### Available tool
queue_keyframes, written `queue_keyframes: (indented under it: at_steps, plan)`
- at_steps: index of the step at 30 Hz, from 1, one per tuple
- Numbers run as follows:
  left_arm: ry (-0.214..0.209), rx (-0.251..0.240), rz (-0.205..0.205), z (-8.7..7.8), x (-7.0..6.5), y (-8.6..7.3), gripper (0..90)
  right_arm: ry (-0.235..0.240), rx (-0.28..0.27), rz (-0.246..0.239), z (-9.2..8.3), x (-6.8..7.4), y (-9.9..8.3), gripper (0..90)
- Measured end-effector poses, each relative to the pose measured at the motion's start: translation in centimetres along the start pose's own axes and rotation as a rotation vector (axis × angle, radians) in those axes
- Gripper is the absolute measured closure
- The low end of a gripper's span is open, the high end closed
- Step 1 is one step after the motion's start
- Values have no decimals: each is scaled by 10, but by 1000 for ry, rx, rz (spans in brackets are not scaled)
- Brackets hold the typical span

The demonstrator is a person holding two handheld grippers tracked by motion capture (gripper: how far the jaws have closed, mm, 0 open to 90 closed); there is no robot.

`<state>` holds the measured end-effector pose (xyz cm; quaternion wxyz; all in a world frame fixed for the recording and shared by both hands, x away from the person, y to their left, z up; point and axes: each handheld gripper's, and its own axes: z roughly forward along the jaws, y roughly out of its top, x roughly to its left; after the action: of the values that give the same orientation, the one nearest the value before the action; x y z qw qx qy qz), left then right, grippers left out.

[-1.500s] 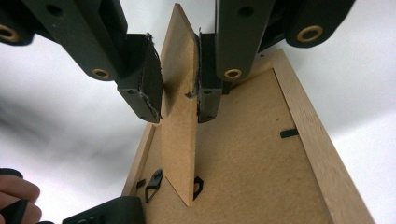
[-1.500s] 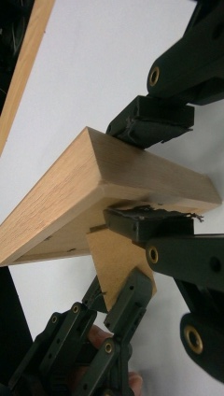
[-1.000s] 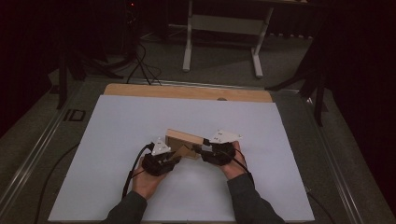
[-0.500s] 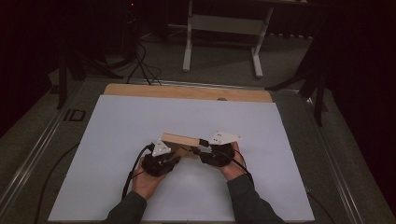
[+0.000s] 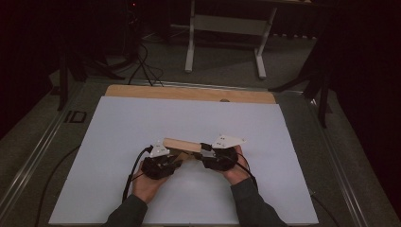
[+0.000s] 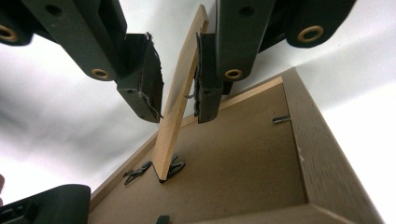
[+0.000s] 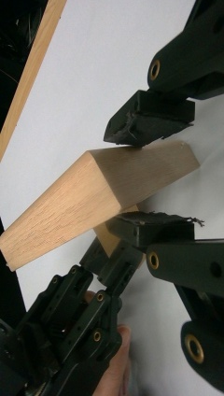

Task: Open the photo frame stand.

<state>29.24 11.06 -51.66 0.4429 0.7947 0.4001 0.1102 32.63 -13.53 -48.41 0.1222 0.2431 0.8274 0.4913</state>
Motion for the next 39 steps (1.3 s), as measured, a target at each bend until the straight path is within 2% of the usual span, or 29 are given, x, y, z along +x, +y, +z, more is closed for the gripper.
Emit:
queue_keyframes:
  at_steps: [4,17,27,39]
  plan:
    - [-21,6,-3,-1,1,-1,699,-2,8,-18,0,3,-1,538]
    - [-30,1,7,-5,-1,-1,689,13,39,-62,1,10,-3,492]
    - [-2,5,31,-7,-5,-2,651,18,38,-70,0,11,-3,479]
    - [-1,-13,46,-12,-8,-2,630,25,27,-76,-2,11,-1,465]
